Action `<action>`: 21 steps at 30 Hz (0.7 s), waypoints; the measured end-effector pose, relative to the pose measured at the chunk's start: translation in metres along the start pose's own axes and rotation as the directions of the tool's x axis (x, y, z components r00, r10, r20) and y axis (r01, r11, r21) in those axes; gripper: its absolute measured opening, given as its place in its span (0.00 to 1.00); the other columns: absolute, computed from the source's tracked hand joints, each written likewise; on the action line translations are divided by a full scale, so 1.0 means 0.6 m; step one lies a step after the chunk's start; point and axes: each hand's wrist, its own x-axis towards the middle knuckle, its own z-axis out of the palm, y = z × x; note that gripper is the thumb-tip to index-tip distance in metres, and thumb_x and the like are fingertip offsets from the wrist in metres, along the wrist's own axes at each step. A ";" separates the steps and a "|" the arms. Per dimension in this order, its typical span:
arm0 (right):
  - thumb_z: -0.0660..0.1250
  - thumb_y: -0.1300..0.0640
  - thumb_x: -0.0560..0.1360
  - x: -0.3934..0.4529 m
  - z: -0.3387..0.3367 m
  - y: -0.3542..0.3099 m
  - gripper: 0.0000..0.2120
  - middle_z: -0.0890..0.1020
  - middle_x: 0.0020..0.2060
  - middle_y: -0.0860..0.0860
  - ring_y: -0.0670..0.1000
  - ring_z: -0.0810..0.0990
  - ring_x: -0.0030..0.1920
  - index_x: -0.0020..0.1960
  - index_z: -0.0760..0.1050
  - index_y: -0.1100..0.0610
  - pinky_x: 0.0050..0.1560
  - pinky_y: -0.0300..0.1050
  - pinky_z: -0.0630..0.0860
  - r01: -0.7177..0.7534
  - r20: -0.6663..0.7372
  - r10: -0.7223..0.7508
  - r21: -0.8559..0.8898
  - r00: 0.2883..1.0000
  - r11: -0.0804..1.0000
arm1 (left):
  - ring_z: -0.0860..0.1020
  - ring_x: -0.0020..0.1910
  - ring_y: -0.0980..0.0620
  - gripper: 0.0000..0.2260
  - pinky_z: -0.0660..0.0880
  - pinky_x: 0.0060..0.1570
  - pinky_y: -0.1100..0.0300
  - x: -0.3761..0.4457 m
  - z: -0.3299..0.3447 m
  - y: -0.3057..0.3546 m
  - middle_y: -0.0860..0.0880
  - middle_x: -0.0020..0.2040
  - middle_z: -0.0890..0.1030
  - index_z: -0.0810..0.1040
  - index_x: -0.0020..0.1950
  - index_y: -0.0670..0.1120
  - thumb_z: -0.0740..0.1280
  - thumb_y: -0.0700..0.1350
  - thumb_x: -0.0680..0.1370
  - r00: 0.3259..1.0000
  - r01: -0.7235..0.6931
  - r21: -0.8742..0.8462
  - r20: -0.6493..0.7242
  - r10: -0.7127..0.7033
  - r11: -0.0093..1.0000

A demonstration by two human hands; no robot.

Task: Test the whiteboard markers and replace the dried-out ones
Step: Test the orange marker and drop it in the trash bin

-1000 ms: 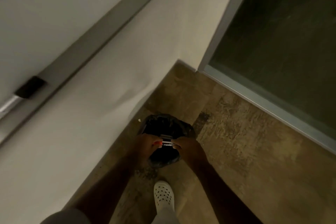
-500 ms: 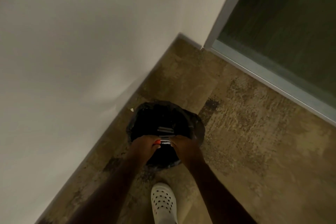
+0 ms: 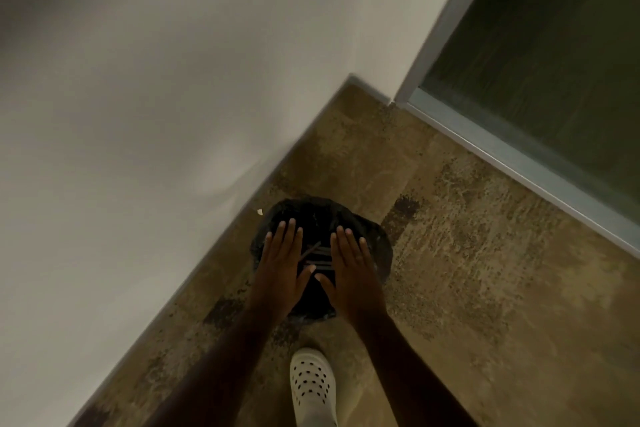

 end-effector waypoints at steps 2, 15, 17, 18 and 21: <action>0.50 0.35 0.81 0.002 -0.027 -0.011 0.39 0.53 0.80 0.58 0.56 0.50 0.80 0.80 0.52 0.62 0.78 0.55 0.49 -0.002 -0.016 0.002 -0.005 1.000 1.000 | 0.48 0.81 0.44 0.33 0.43 0.79 0.49 -0.009 -0.024 0.007 0.41 0.81 0.54 0.57 0.80 0.39 0.54 0.59 0.82 1.000 0.008 0.012 -0.012 -0.008 1.000; 0.54 0.36 0.81 -0.030 -0.273 -0.123 0.38 0.56 0.79 0.58 0.57 0.55 0.79 0.79 0.56 0.62 0.76 0.56 0.54 0.091 -0.091 -0.091 -0.004 0.992 0.996 | 0.52 0.80 0.44 0.32 0.45 0.78 0.52 -0.113 -0.229 0.068 0.42 0.81 0.56 0.58 0.80 0.40 0.46 0.62 0.84 0.992 0.083 -0.081 -0.089 -0.090 0.993; 0.52 0.35 0.81 -0.045 -0.315 -0.147 0.38 0.57 0.79 0.57 0.57 0.56 0.79 0.79 0.57 0.62 0.75 0.56 0.55 0.107 -0.106 -0.108 -0.007 0.989 0.994 | 0.53 0.80 0.44 0.31 0.46 0.78 0.53 -0.137 -0.270 0.083 0.42 0.81 0.57 0.59 0.80 0.41 0.47 0.61 0.85 0.989 0.094 -0.133 -0.099 -0.108 0.987; 0.52 0.35 0.81 -0.051 -0.336 -0.159 0.38 0.57 0.80 0.57 0.56 0.56 0.79 0.79 0.57 0.62 0.75 0.55 0.55 0.116 -0.118 -0.116 -0.005 0.986 0.993 | 0.54 0.80 0.44 0.30 0.47 0.78 0.54 -0.148 -0.291 0.090 0.42 0.81 0.58 0.59 0.80 0.42 0.48 0.61 0.85 0.987 0.098 -0.157 -0.111 -0.116 0.983; 0.52 0.33 0.81 -0.069 -0.401 -0.198 0.39 0.55 0.80 0.55 0.55 0.54 0.80 0.80 0.55 0.60 0.75 0.55 0.55 0.139 -0.142 -0.137 0.002 0.980 0.990 | 0.57 0.79 0.45 0.29 0.49 0.77 0.55 -0.183 -0.366 0.113 0.44 0.79 0.60 0.61 0.79 0.43 0.48 0.60 0.85 0.977 0.116 -0.217 -0.153 -0.151 0.969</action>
